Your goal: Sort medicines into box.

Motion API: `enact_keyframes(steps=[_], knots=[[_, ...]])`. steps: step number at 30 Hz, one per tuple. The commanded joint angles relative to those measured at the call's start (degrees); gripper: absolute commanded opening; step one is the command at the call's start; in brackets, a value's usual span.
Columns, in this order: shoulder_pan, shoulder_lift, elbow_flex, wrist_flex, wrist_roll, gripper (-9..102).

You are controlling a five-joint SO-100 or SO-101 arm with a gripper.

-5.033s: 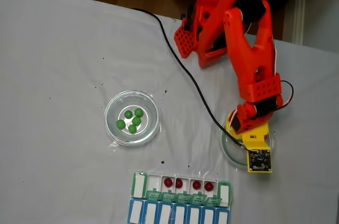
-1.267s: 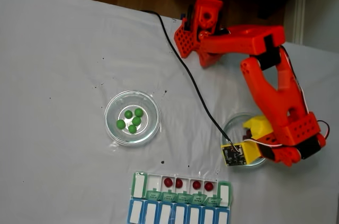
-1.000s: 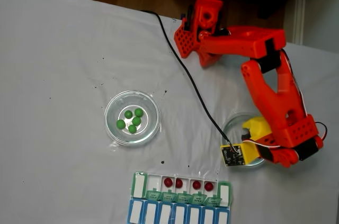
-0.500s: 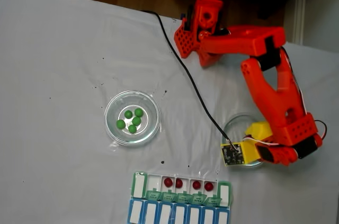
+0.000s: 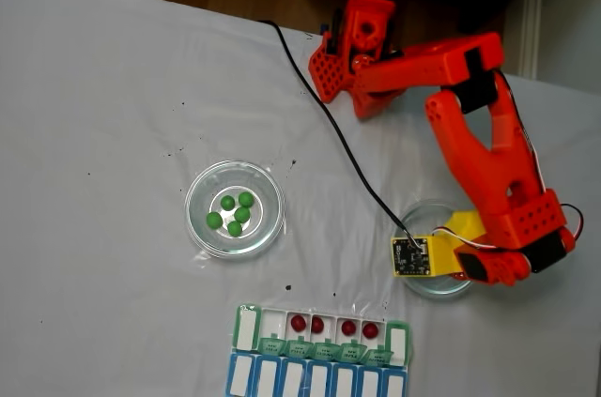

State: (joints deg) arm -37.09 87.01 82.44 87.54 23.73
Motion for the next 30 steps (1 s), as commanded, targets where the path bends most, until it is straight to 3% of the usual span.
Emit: enact_keyframes(steps=[1,30], knots=[[-1.2,0.4,-2.6,0.8,-0.4,19],[-4.0,-2.0,-2.2,2.6,-1.1,16]])
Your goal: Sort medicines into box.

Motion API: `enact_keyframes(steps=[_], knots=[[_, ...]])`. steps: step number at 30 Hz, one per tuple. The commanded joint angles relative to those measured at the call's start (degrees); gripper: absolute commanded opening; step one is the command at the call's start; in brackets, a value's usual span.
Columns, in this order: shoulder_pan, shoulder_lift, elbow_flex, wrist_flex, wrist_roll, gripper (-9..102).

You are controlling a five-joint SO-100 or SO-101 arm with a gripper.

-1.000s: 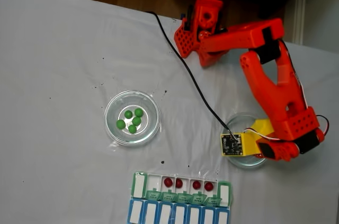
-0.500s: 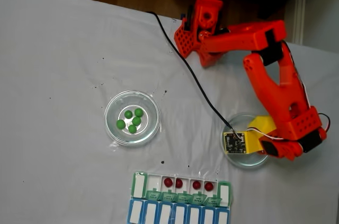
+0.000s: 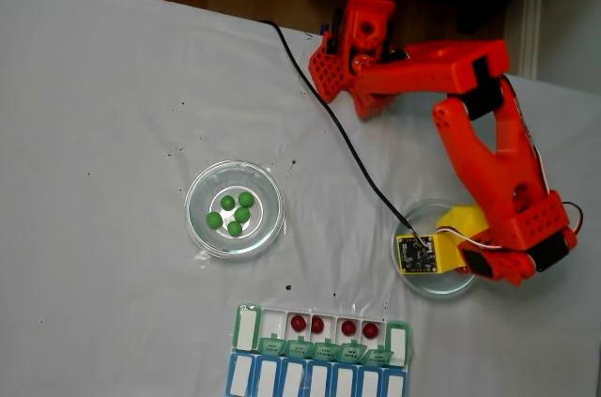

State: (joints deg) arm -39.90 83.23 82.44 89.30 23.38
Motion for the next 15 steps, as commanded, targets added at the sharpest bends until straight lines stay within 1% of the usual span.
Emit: enact_keyframes(steps=[1,10,13,15], knots=[[-1.2,1.8,-2.1,0.8,-0.8,16],[-1.6,2.4,-1.8,0.4,-0.9,10],[-1.8,2.2,-1.7,0.4,-1.7,7],[-1.6,2.4,-1.4,-0.4,-1.8,2]])
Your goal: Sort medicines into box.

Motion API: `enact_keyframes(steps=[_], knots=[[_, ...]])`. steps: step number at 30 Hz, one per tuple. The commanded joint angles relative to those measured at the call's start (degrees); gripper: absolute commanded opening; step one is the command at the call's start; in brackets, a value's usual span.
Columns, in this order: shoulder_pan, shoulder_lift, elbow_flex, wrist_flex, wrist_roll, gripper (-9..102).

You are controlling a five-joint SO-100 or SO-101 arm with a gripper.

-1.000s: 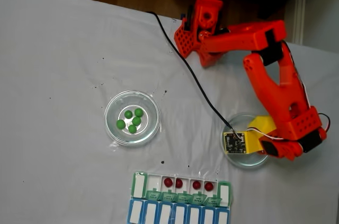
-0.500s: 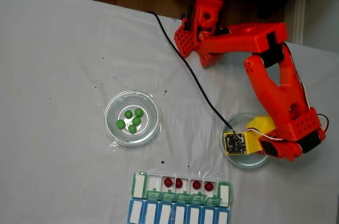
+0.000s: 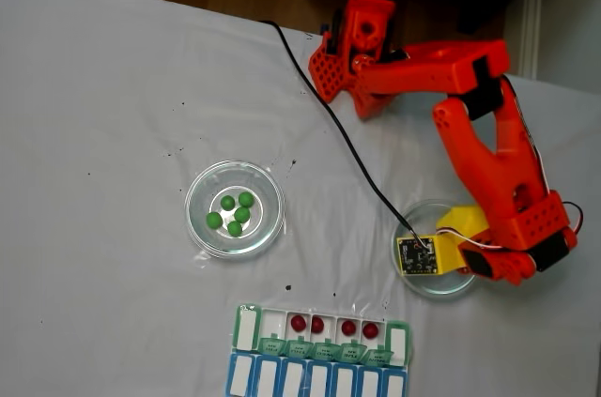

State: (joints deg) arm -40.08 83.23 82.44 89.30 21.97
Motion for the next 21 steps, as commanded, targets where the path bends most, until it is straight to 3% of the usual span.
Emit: enact_keyframes(steps=[1,9,16,21], knots=[[-1.2,2.4,-1.4,-0.4,-0.3,2],[-0.5,3.3,-1.5,-1.1,-0.6,2],[-0.3,3.3,-1.8,-1.2,-2.6,19],[0.2,4.0,-2.2,-1.7,-2.8,20]])
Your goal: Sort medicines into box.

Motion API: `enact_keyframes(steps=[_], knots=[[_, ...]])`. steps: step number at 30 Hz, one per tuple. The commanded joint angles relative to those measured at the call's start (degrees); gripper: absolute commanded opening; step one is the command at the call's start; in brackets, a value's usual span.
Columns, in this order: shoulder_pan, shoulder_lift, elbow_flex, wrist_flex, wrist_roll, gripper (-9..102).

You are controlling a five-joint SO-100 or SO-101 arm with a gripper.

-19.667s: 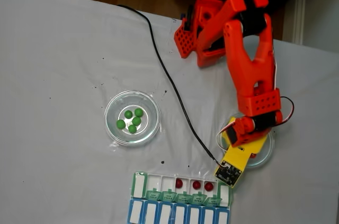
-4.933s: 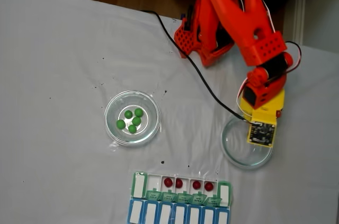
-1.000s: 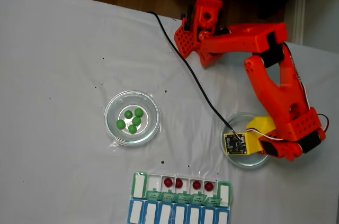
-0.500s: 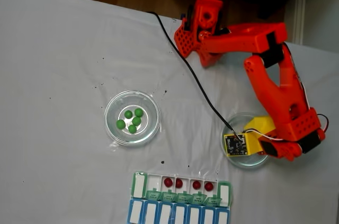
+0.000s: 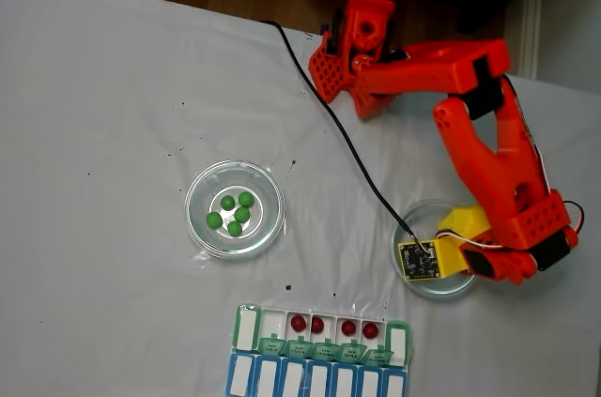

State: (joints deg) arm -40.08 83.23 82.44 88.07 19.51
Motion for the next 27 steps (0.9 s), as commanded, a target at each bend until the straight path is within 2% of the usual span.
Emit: enact_keyframes(steps=[1,16,27], knots=[[0.4,4.6,-2.3,-0.5,-0.4,20],[-0.6,3.3,-2.8,0.2,0.1,17],[-0.9,1.7,-3.4,0.1,0.4,8]])
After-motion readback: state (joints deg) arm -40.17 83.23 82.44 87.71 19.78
